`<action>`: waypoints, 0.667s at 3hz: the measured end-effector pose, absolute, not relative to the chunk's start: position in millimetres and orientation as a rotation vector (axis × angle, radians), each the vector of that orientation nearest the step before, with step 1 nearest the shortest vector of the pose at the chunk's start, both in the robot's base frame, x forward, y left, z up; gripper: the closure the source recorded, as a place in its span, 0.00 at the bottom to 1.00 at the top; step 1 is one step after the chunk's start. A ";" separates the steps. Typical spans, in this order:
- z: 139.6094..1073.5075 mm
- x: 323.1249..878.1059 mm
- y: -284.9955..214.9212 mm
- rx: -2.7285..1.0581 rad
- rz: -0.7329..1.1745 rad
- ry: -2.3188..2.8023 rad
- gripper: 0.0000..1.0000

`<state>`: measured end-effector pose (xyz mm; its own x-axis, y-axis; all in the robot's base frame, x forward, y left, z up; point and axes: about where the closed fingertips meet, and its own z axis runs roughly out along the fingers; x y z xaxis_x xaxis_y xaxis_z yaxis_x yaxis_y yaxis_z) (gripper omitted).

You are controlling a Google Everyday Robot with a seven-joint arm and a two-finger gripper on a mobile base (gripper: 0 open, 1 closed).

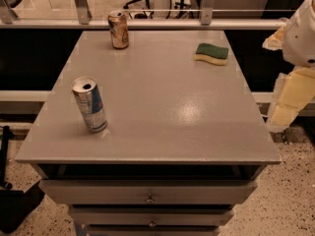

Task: Pick sponge

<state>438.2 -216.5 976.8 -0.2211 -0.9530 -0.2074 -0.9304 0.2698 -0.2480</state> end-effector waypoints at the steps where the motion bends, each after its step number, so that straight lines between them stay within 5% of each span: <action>1: 976.9 438.2 -216.5 -1.723 -0.101 2.230 0.00; 2: 968.0 463.1 -212.7 -1.716 -0.082 2.190 0.00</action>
Offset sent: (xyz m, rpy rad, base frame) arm 0.0746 0.0095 -0.0303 0.0926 -0.0514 0.0489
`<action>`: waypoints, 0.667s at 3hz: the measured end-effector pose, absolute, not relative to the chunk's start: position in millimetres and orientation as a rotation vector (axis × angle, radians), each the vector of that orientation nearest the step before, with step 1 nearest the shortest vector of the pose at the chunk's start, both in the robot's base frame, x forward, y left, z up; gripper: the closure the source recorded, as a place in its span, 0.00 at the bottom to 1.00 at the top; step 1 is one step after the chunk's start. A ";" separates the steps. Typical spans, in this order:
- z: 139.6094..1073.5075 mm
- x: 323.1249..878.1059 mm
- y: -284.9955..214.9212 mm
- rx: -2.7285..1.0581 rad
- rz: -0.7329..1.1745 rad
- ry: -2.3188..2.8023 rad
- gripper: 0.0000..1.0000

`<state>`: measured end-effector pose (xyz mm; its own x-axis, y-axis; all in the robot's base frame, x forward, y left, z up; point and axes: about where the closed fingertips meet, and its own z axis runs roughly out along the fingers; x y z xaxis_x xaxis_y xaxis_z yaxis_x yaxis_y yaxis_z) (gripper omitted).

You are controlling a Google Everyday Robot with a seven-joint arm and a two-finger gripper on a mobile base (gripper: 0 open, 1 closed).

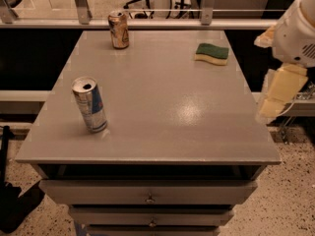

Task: Pick sponge

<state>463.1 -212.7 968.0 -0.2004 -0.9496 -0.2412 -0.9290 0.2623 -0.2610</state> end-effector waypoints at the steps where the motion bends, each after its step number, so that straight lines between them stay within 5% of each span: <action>1: 952.8 516.9 -204.6 -1.670 -0.017 2.128 0.00; 2: 935.8 582.2 -194.0 -1.584 0.077 2.087 0.00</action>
Offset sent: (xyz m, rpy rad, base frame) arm 0.2059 0.0284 -0.0528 0.3378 -0.0805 -0.0307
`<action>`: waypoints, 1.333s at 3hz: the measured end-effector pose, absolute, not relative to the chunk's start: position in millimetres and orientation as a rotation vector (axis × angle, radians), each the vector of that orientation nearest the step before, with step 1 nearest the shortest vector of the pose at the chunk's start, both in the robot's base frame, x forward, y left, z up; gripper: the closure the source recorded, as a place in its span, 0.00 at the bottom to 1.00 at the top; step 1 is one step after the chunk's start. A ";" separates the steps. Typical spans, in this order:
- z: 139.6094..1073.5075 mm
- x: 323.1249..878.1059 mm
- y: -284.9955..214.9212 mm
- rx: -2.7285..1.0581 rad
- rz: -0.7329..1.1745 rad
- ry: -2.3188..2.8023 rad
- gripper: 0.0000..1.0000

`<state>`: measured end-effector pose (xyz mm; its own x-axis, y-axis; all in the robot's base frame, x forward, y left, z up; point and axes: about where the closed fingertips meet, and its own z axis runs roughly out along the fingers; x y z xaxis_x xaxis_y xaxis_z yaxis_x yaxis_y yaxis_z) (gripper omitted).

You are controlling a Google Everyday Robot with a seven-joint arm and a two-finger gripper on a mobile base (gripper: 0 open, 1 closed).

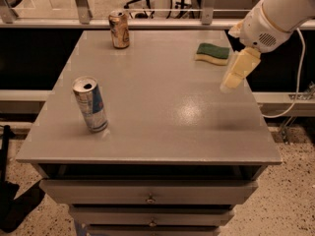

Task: Pick sponge

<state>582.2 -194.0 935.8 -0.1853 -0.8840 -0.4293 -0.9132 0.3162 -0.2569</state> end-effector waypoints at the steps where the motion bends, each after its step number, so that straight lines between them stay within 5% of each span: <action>1: 916.2 641.7 -182.3 -1.465 0.179 2.067 0.00; 4: 889.8 766.0 -192.8 -1.068 0.242 2.069 0.00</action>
Offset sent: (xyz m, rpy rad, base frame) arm 0.1732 0.0238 -0.0450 0.3755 -0.0541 -0.1818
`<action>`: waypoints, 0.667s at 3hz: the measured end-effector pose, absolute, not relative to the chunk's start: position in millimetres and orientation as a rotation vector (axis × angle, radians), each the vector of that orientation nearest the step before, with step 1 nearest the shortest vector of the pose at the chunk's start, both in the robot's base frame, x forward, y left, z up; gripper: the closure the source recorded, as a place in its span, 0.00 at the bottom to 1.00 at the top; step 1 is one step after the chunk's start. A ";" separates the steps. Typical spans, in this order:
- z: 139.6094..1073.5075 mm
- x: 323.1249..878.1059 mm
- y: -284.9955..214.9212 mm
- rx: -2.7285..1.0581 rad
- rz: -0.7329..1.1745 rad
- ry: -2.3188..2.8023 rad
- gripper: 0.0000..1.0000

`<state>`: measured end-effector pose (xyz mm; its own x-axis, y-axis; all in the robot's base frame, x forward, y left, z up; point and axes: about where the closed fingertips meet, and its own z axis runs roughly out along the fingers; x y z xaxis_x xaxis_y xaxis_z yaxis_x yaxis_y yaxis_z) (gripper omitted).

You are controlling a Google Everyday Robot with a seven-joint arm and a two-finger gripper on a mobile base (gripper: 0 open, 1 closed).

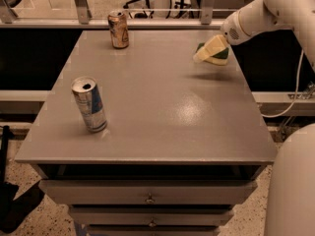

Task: Pick sponge

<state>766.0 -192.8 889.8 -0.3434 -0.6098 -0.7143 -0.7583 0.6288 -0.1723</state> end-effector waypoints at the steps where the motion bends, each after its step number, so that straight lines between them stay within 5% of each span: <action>1: 864.1 787.7 -205.4 -0.984 0.204 2.149 0.00; 2: 848.0 795.4 -212.3 -0.944 0.191 2.199 0.00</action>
Offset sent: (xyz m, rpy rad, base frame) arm 0.0381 -0.0334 -0.0522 -0.0339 0.0943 -0.1909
